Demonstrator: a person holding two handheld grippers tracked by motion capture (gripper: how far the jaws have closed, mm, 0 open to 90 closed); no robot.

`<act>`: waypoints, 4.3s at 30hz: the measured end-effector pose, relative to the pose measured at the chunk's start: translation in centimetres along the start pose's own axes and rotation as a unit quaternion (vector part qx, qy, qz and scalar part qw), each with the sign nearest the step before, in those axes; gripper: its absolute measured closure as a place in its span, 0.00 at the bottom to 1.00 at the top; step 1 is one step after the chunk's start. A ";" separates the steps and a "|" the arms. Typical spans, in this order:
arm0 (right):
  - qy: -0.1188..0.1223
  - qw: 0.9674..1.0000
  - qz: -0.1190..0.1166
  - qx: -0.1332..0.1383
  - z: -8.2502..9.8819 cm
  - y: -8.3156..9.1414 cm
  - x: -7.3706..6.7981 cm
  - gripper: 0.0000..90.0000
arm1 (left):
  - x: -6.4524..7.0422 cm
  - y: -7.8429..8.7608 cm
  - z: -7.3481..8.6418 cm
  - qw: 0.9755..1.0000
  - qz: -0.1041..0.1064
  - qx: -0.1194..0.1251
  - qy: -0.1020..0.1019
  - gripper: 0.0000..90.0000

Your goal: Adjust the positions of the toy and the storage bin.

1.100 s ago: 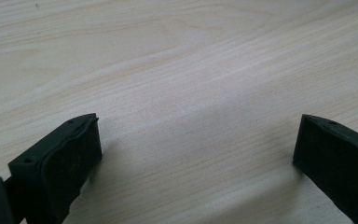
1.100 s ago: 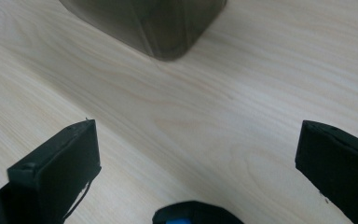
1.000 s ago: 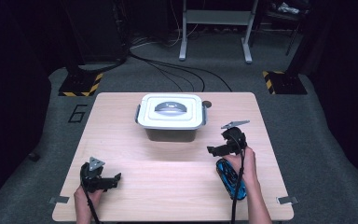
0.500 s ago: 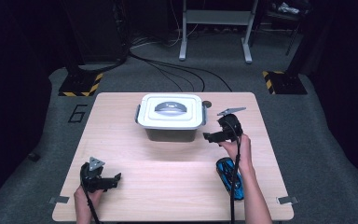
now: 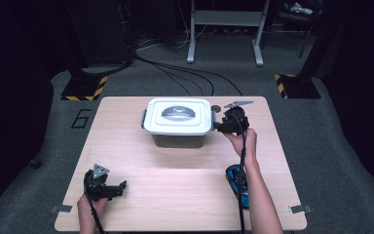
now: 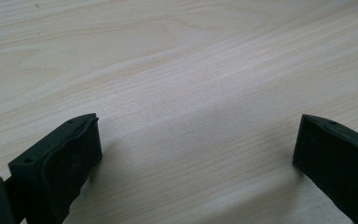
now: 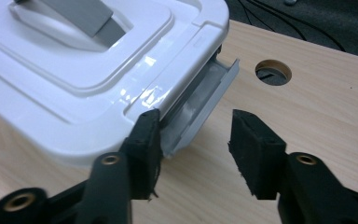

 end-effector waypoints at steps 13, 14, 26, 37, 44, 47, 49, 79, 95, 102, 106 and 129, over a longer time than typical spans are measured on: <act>-0.027 0.999 0.014 -0.009 -1.2 -2.7 0.3 0.78 | 0.0 0.0 0.0 1.000 0.000 0.004 0.003 0.01; -0.031 0.999 0.018 -0.015 -1.1 -2.9 0.2 0.78 | 0.0 -0.1 0.0 1.000 0.000 0.004 0.004 0.01; -0.041 0.999 0.020 -0.013 -1.0 -3.3 0.2 0.87 | 0.0 0.0 0.0 1.000 0.000 0.004 0.003 0.01; -0.059 0.998 0.022 -0.031 -1.1 -4.1 0.2 0.83 | 0.0 -0.1 0.0 1.000 -0.001 0.004 0.002 0.01; -0.053 0.997 0.033 -0.034 -1.2 -3.7 0.1 0.87 | 0.0 0.0 0.0 1.000 -0.001 0.004 0.002 0.01; -0.057 0.997 0.033 -0.037 -1.1 -3.6 0.3 0.87 | 0.0 0.0 0.0 1.000 -0.001 0.004 0.002 0.01; -0.057 0.997 0.034 -0.036 -1.0 -3.5 0.3 0.87 | 0.0 0.0 0.0 1.000 -0.001 0.004 0.002 0.01; -0.048 0.997 0.040 -0.053 0.3 -1.5 0.6 0.87 | 0.0 0.0 0.0 1.000 -0.001 0.004 0.002 0.01; -0.057 0.997 0.033 -0.029 -0.2 0.2 2.2 0.38 | 0.0 -0.1 0.0 1.000 -0.001 0.004 0.002 0.01; -0.019 1.000 0.002 0.002 -1.5 1.3 1.2 0.23 | 0.0 -0.1 0.0 1.000 -0.001 0.004 0.002 0.01; 0.015 1.000 -0.021 0.005 -2.4 1.3 -0.1 0.17 | 0.0 0.0 0.0 1.000 -0.001 0.004 0.003 0.01; 0.130 0.988 -0.080 0.000 -5.5 -2.9 -6.8 0.52 | 0.0 0.1 0.0 1.000 0.000 -0.004 -0.001 0.01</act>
Point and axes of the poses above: each handheld gripper's, and its own axes: y roughly backward along the jaws, z roughly out of its underside, x roughly to its right, the point moved 6 cm from there along -y, roughly forward along the jaws, and after that the axes turned 12 degrees about z, right-handed, at the moved point
